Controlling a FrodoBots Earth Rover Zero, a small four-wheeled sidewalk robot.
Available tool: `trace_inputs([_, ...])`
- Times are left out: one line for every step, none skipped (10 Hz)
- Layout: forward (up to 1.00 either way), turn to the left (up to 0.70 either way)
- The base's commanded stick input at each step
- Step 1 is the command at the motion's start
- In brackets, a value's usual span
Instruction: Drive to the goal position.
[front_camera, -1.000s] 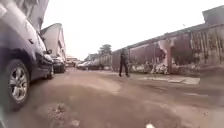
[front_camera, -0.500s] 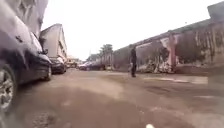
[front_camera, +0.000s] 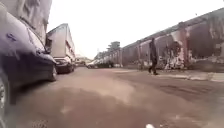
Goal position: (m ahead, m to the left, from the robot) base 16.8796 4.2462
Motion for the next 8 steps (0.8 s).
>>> trace_inputs([0.7, 0.35])
trace_inputs([0.7, 0.35])
trace_inputs([0.7, 0.35])
trace_inputs([0.7, 0.27])
trace_inputs([0.7, 0.12])
trace_inputs([0.7, 0.0])
trace_inputs([0.7, 0.0])
trace_inputs([0.7, 0.35])
